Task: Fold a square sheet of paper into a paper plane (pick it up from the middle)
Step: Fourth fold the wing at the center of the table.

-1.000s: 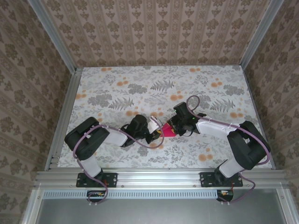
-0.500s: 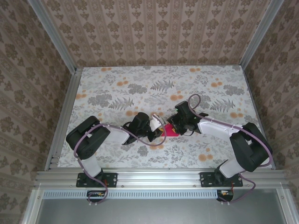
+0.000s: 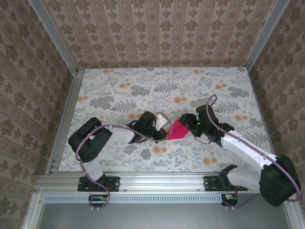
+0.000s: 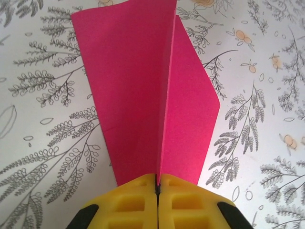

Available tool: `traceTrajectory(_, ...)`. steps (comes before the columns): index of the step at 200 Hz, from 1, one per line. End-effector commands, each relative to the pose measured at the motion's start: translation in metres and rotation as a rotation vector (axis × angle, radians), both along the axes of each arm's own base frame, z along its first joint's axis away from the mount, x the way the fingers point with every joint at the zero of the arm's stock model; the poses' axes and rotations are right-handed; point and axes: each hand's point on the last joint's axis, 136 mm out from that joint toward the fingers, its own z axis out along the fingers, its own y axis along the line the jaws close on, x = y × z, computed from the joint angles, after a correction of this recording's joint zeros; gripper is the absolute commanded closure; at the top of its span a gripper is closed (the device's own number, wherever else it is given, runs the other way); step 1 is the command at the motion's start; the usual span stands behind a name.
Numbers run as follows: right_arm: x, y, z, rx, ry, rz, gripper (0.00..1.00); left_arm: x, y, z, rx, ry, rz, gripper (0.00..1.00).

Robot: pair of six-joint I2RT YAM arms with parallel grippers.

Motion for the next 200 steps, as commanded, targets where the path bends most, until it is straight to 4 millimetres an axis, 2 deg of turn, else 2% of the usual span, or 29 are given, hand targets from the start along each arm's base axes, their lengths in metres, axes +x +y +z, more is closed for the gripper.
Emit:
traceTrajectory(1, -0.01, -0.009, -0.009, -0.083, -0.042, 0.067, 0.37, -0.009, -0.004, -0.003, -0.003, 0.173, 0.06, 0.94)
traceTrajectory(41, -0.012, 0.006, -0.021, -0.031, -0.043, 0.138, 0.39, -0.007, -0.011, 0.003, -0.041, 0.306, 0.14, 0.95)
traceTrajectory(84, -0.004, 0.024, -0.033, 0.006, -0.012, 0.204, 0.43, -0.003, -0.012, -0.005, -0.016, 0.391, 0.233, 0.95)
traceTrajectory(126, 0.007, 0.031, -0.048, -0.015, 0.029, 0.223, 0.5, -0.001, -0.013, -0.012, -0.012, 0.439, 0.285, 0.95)
traceTrajectory(148, 0.012, 0.033, -0.048, -0.03, 0.037, 0.229, 0.52, -0.002, -0.015, -0.012, -0.018, 0.454, 0.289, 0.95)
traceTrajectory(152, 0.013, 0.033, -0.057, -0.039, 0.062, 0.231, 0.52, -0.002, -0.015, -0.012, -0.019, 0.456, 0.29, 0.95)
traceTrajectory(166, 0.014, 0.034, -0.063, -0.053, 0.085, 0.232, 0.55, -0.002, -0.014, -0.01, -0.024, 0.458, 0.299, 0.95)
traceTrajectory(200, 0.018, 0.035, -0.068, -0.062, 0.095, 0.236, 0.63, -0.002, -0.014, -0.006, -0.051, 0.461, 0.307, 0.95)
